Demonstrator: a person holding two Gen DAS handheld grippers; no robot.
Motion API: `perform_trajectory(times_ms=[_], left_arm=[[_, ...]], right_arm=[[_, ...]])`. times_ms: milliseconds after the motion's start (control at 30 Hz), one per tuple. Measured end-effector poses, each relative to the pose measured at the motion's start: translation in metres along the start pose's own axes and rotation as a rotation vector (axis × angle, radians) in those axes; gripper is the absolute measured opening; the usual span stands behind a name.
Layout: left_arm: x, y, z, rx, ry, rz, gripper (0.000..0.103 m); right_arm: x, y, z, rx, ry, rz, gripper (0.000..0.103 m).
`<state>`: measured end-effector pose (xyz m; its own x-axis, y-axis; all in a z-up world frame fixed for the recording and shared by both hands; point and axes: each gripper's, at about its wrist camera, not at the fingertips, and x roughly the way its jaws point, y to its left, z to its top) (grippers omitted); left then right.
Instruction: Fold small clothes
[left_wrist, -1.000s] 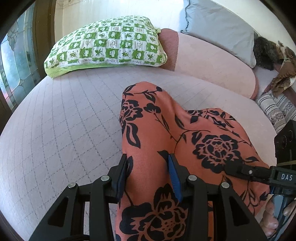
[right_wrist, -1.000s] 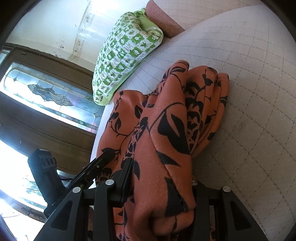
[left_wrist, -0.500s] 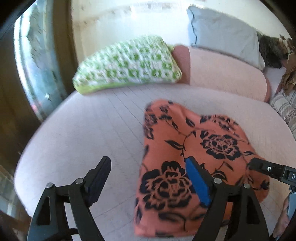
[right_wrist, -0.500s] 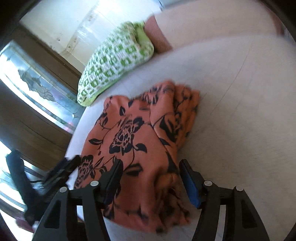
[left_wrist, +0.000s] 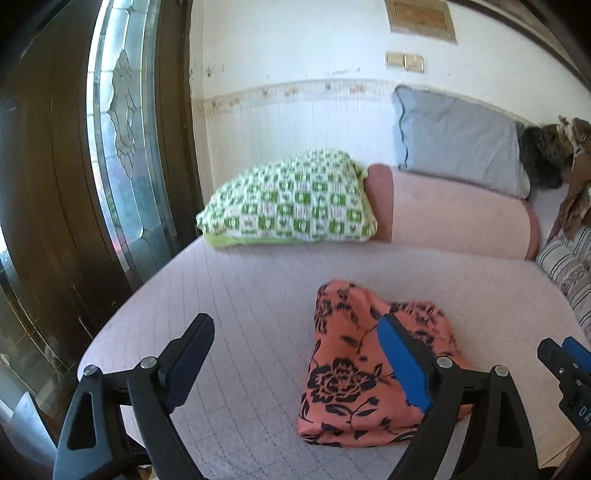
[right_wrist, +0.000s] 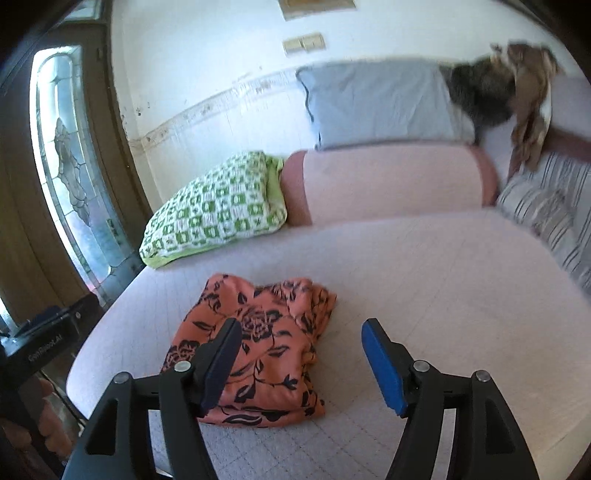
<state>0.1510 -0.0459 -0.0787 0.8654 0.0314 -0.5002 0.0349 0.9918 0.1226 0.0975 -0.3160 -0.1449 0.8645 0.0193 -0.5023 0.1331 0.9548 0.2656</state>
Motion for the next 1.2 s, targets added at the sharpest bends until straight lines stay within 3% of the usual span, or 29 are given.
perform_trajectory(times_ms=[200,433,1200], left_arm=[[-0.027,-0.003,0.011,0.040,-0.055,0.014,0.092],[-0.042,-0.002,0.018,0.039,-0.068,-0.003,0.092],[-0.066,-0.006,0.018,0.071,-0.085,-0.062,0.092]], right_arm=[[-0.037,0.032,0.019,-0.058,-0.069,-0.007,0.074],[-0.054,0.039,0.022,-0.054,-0.080,0.029,0.074],[-0.061,0.046,0.021,-0.064,-0.054,0.025,0.074]])
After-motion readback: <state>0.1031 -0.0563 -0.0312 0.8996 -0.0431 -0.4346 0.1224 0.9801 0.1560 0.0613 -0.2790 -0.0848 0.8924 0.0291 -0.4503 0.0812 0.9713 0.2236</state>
